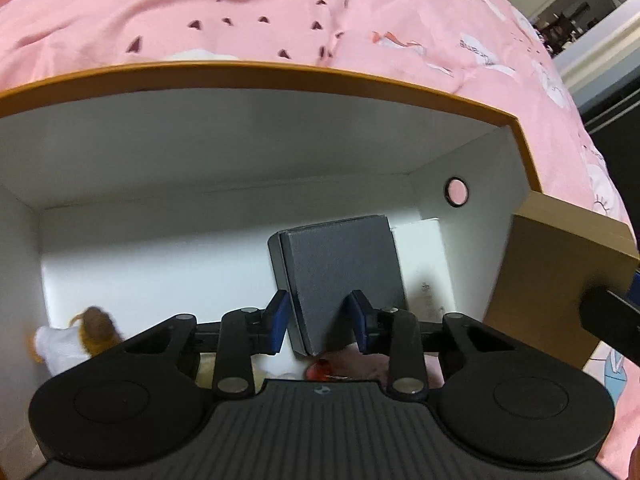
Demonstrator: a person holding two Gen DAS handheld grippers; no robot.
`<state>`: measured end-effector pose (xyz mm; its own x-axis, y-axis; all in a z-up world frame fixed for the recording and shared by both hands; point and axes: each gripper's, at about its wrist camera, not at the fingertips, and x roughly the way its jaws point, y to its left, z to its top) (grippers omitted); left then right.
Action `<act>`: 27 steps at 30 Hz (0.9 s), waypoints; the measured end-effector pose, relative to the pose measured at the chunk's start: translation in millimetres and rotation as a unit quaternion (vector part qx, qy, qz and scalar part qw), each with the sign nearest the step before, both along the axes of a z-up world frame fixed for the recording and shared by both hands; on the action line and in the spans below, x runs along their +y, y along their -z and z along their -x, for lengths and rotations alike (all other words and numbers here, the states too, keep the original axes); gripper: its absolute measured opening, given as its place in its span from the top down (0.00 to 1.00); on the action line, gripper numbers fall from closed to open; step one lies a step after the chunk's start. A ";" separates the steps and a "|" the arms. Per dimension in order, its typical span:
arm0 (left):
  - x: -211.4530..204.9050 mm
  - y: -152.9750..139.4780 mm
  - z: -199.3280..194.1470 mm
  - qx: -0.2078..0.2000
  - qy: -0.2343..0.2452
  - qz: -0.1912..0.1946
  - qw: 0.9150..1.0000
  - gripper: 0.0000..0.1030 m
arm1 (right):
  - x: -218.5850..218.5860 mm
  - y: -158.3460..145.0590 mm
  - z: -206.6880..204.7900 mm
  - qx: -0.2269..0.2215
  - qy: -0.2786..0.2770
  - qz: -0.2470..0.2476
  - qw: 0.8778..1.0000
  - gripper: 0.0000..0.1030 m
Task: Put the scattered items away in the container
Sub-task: 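Lower both boxes into the orange box and open both tools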
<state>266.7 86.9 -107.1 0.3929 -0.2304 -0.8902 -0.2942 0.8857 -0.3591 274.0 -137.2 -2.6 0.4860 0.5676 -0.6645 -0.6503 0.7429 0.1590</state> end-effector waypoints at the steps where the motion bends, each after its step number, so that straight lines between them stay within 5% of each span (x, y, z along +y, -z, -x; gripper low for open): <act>1: -1.0 0.6 -1.9 0.000 -0.001 0.000 1.000 0.64 | 1.9 0.3 -0.2 -0.003 -0.002 0.005 1.000 0.54; 6: 10.3 2.2 1.6 -0.009 -0.021 0.040 0.999 0.64 | 9.2 1.7 -5.6 0.004 -0.016 0.007 1.000 0.54; 12: 21.6 -29.4 32.5 -0.068 -0.037 0.041 0.996 0.64 | 24.8 -1.3 -13.3 0.004 -0.033 0.024 0.999 0.54; 15: 22.4 -45.5 51.0 -0.093 -0.035 0.005 0.995 0.64 | 35.3 -0.6 -18.4 0.012 -0.049 0.036 0.998 0.54; 18: 19.8 -56.7 65.4 -0.100 -0.025 -0.039 0.994 0.64 | 51.6 -2.2 -19.1 -0.032 -0.093 0.084 0.992 0.54; 22: 17.5 -62.4 78.3 -0.101 -0.011 -0.051 0.994 0.64 | 74.7 1.3 -24.6 -0.085 -0.194 0.186 0.959 0.54; 27: 9.4 -63.0 90.2 -0.110 0.000 -0.067 0.992 0.64 | 90.3 13.3 -19.2 -0.172 -0.298 0.301 0.890 0.54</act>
